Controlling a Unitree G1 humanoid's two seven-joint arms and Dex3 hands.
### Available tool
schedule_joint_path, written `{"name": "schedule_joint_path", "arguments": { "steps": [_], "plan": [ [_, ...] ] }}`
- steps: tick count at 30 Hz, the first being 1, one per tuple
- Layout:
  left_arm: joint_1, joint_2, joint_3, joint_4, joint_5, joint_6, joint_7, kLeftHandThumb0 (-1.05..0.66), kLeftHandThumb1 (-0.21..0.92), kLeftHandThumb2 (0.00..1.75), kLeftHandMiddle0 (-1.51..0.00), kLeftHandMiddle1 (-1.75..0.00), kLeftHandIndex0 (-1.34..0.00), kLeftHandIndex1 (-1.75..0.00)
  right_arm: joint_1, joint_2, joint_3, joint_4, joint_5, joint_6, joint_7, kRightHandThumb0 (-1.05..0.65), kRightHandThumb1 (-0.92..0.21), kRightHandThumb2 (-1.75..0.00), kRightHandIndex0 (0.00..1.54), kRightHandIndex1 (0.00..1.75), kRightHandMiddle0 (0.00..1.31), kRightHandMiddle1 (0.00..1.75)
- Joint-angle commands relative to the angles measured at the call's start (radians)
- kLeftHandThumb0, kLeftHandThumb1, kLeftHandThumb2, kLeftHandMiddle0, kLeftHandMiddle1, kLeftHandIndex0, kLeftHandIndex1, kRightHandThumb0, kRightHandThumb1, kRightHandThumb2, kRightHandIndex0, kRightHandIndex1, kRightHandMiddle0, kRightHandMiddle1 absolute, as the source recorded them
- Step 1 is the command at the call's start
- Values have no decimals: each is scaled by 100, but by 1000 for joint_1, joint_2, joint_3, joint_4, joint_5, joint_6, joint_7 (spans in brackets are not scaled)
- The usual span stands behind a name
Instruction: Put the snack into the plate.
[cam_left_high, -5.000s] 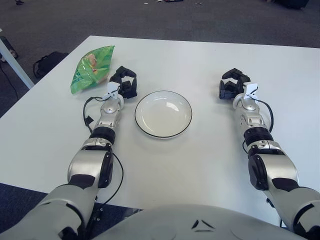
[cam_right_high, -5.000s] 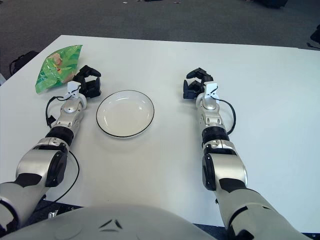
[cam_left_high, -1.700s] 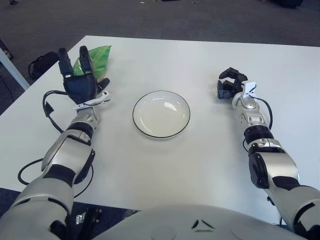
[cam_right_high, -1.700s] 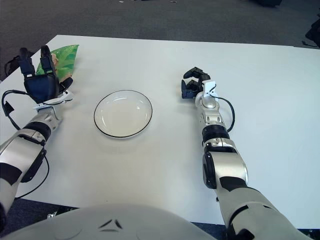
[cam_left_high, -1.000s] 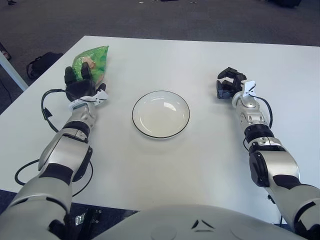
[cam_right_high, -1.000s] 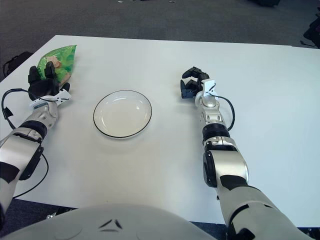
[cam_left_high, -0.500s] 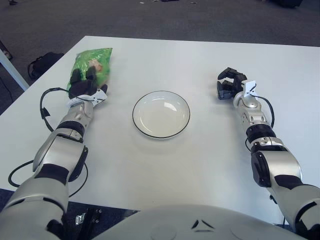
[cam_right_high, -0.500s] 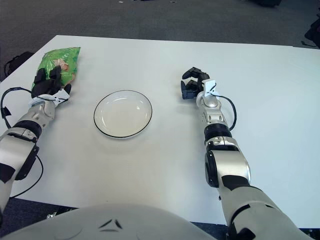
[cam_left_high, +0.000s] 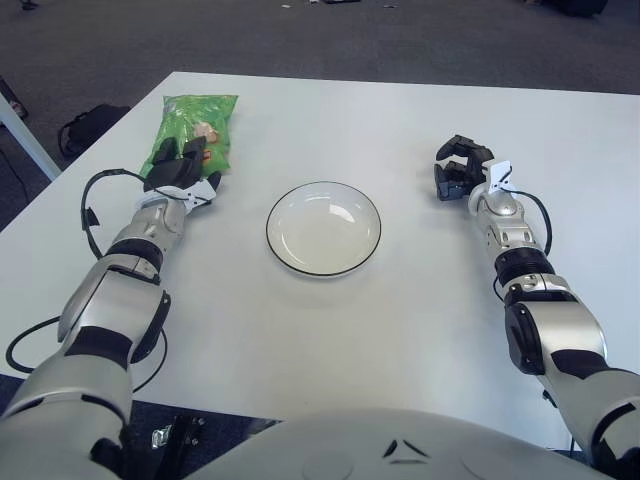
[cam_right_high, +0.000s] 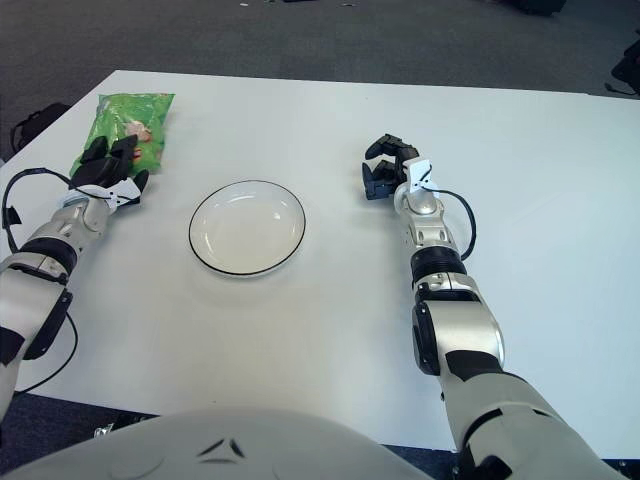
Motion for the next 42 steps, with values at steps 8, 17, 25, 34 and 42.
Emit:
{"name": "schedule_joint_path", "arguments": {
  "steps": [8,17,25,34,42],
  "plan": [
    [73,66,-122,-19,110,-182,42,-98,92,116,-32,-15,0,-75,80,25,0,61,-2,85,28,-1,-7,-158,81,175,61,164],
    [121,142,-192,-74,179,-324,192,-91,92,114,-37,-19,0,-81,76,30,-12,55,-5,95,16,-1,-8,-153,79,175,65,156],
    [178,247,-221,-197,231,-483,308,-91,92,114,-37,-21,0,-80,70,30,-2,57,-18,99,18,-1,-8,-154,79,175,66,156],
    [258,356,-216,-329,292,-614,416,-88,92,109,-37,-22,0,-81,71,30,7,50,-26,95,17,-1,-5,-157,81,175,68,157],
    [322,428,-180,-431,312,-688,446,-85,92,104,-35,-23,0,-79,68,32,6,44,-21,108,21,-1,-4,-158,82,175,69,156]
  ]
}}
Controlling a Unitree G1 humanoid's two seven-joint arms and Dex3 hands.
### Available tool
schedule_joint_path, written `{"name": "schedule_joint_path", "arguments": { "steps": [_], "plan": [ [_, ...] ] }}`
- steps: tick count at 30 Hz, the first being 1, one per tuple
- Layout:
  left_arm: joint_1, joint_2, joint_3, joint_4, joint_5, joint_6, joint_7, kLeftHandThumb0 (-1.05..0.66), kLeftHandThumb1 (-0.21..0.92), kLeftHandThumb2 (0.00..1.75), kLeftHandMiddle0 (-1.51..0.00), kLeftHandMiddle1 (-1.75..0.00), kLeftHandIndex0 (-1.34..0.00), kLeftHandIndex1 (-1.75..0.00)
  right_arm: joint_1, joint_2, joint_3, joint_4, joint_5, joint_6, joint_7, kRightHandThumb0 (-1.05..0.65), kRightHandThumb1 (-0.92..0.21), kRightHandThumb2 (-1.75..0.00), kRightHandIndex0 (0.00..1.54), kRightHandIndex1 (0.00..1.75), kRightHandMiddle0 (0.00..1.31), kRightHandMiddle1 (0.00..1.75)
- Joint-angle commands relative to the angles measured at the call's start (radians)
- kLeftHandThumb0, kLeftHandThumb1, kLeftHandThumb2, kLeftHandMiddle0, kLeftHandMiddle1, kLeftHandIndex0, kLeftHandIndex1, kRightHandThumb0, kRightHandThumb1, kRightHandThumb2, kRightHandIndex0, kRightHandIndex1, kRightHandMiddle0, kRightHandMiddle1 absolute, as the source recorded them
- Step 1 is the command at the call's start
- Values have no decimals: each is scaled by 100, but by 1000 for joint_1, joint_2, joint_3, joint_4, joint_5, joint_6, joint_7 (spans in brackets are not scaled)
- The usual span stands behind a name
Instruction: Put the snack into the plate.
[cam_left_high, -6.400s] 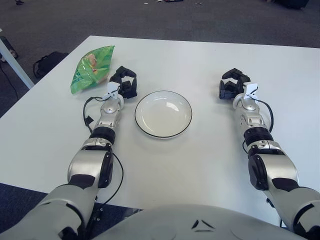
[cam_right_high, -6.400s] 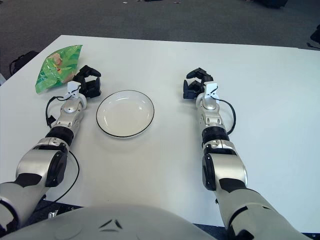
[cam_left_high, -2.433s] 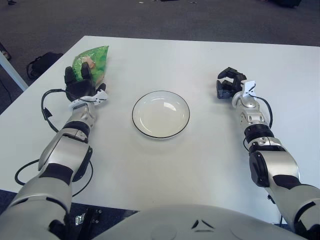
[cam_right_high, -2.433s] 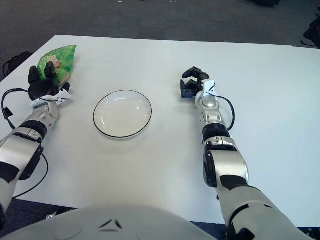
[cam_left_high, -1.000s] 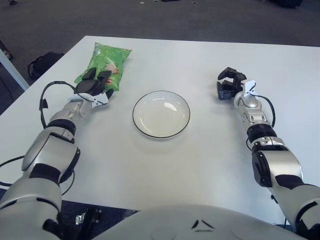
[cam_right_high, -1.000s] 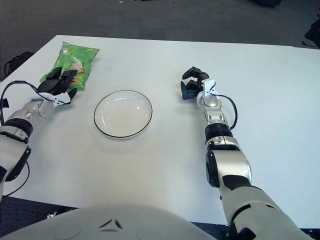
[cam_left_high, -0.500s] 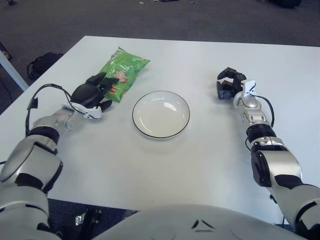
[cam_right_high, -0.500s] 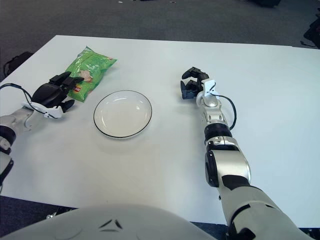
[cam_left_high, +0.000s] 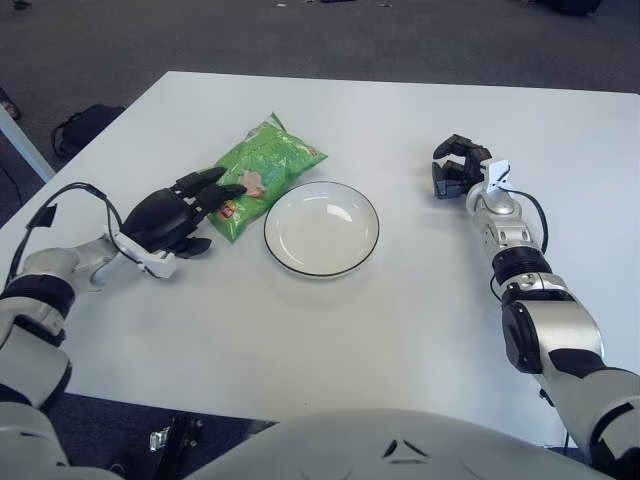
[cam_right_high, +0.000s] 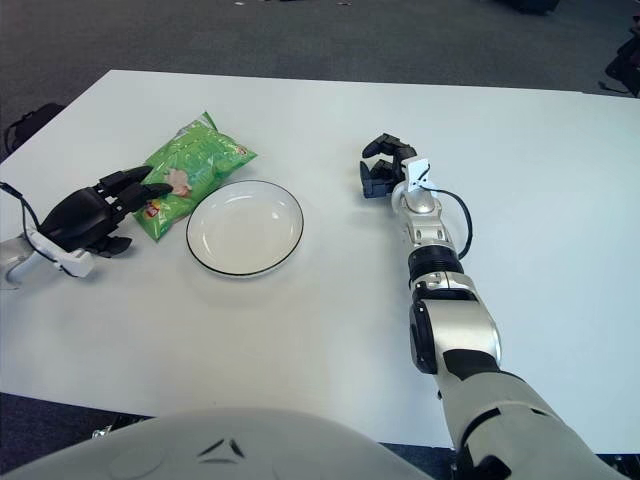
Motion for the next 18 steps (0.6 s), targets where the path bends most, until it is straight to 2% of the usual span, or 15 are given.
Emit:
{"name": "schedule_joint_path", "arguments": {
  "steps": [1,8,18],
  "plan": [
    [47,40,17,-46,23,-28,-2,-85,92,103,-35,-24,0,-79,76,22,21,50,-20,91,14,-1,-4,-158,82,175,69,156],
    [105,80,72,-146,17,-54,-14,-79,92,99,-35,-26,0,-83,78,23,20,39,-18,103,13,-1,-6,-155,80,175,68,154],
    [122,67,111,-166,26,-48,-28,-74,92,91,-35,-30,0,-90,81,22,21,30,-19,112,15,-1,-8,-153,78,175,68,153]
  ]
}}
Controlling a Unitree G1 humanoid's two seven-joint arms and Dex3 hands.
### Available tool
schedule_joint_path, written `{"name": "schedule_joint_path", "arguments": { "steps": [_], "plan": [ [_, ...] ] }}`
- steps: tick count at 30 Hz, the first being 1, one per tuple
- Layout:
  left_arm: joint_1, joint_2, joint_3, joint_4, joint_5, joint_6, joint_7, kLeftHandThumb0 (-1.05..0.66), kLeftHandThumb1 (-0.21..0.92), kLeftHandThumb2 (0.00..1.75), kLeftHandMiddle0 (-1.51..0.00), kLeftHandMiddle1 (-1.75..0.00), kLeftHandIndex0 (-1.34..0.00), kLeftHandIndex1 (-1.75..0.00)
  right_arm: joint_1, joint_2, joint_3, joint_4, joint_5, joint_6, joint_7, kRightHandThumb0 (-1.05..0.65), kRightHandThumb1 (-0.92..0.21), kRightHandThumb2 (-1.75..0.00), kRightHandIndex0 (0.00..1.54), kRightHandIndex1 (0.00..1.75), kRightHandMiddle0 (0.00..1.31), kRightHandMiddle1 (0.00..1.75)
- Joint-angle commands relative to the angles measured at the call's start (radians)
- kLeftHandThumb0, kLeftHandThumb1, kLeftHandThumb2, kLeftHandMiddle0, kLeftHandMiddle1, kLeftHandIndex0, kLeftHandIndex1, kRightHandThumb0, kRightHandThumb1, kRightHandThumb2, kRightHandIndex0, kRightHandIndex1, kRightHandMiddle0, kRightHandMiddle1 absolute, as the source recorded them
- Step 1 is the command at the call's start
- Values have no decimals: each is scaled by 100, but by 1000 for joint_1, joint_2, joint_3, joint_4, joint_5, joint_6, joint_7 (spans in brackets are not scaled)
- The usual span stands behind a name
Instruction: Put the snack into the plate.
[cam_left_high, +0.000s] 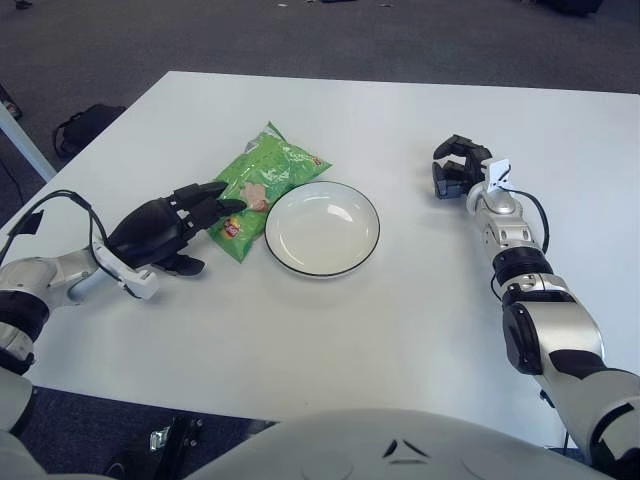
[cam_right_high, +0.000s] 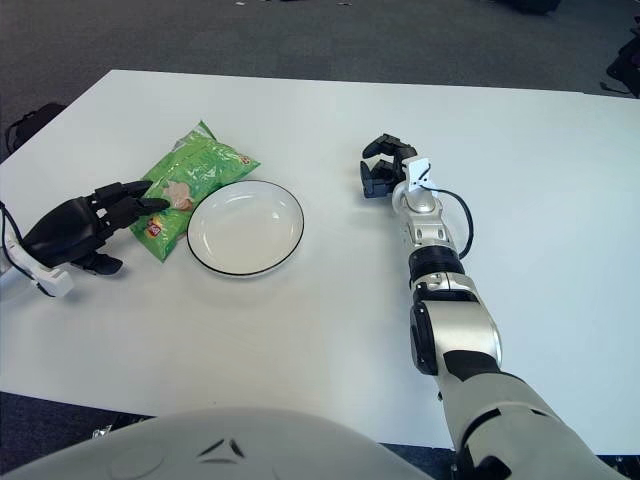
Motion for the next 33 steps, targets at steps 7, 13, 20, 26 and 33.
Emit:
{"name": "schedule_joint_path", "arguments": {
  "steps": [7,13,20,26,33],
  "plan": [
    [40,-39,60,-19,4,94,-3,-67,92,81,-33,-46,0,-102,82,21,20,47,-17,94,19,-1,-8,-152,78,175,68,153],
    [113,-85,152,-170,-61,246,-53,-55,84,78,-30,-65,0,-115,82,21,19,47,-15,95,22,-1,-8,-152,78,175,68,153],
    [226,-122,280,-446,-137,403,-178,-51,74,84,-28,-75,0,-120,79,20,21,52,-18,96,24,-1,-8,-152,78,175,68,153],
    [304,-198,372,-581,-180,553,-259,-54,72,85,-26,-80,0,-120,78,22,24,56,-20,93,24,-1,-8,-152,78,175,68,154],
    [361,-350,430,-791,-278,756,-422,-61,75,83,-24,-80,-2,-126,77,21,29,61,-23,86,33,-1,-8,-153,78,175,68,154]
  ]
}}
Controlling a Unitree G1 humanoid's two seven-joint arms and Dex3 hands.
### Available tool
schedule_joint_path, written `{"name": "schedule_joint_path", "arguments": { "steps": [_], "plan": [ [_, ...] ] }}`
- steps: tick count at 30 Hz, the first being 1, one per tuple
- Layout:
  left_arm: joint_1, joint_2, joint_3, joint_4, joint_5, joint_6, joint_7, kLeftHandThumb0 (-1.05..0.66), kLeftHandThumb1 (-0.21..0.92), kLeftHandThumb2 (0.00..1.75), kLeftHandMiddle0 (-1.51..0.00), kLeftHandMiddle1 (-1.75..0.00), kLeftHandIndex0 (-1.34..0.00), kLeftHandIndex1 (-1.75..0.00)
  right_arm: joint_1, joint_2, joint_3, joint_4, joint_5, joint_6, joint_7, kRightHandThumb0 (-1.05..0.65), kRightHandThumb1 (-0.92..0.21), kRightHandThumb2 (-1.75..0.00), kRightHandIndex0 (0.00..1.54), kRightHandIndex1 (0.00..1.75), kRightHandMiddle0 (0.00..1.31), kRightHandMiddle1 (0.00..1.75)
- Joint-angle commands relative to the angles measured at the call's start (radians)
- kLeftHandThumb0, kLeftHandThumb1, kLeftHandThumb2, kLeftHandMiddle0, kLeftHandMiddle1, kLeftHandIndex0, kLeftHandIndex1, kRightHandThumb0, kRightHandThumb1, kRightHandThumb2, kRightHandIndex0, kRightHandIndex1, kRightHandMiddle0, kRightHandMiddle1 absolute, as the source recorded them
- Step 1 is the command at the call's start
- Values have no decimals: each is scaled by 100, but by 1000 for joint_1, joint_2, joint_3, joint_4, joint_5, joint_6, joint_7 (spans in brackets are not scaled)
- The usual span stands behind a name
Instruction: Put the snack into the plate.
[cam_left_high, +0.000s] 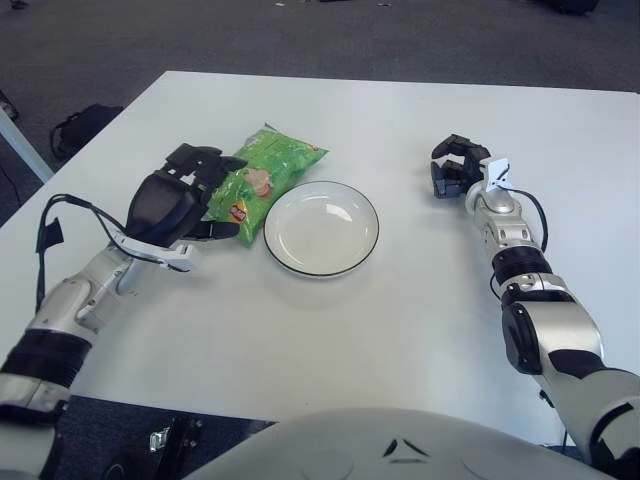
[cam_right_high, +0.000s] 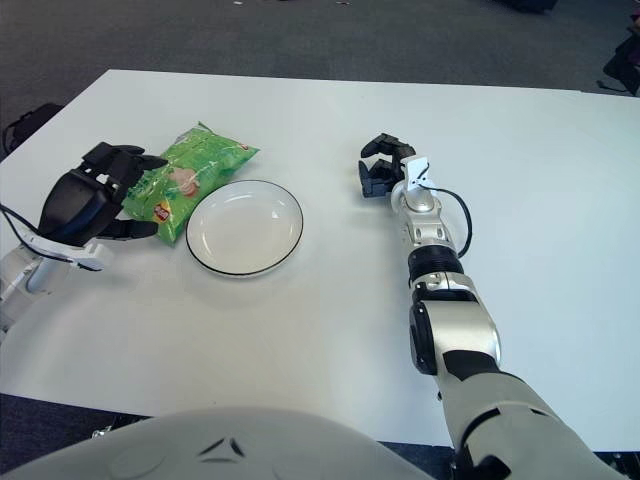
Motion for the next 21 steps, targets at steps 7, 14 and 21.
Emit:
{"name": "schedule_joint_path", "arguments": {
  "steps": [7,14,21],
  "plan": [
    [20,-181,54,-156,-152,170,-170,-63,77,80,-23,-74,-5,-127,73,24,35,83,-34,65,9,-1,-6,-156,80,175,69,155],
    [5,-243,78,-156,-206,135,-184,-64,78,76,-23,-74,-3,-127,70,24,39,87,-35,67,3,-1,-4,-158,81,175,70,156],
    [-4,-282,98,-159,-237,121,-196,-63,78,75,-21,-78,-1,-127,66,23,43,90,-34,69,7,-1,-2,-160,81,175,71,156]
  ]
}}
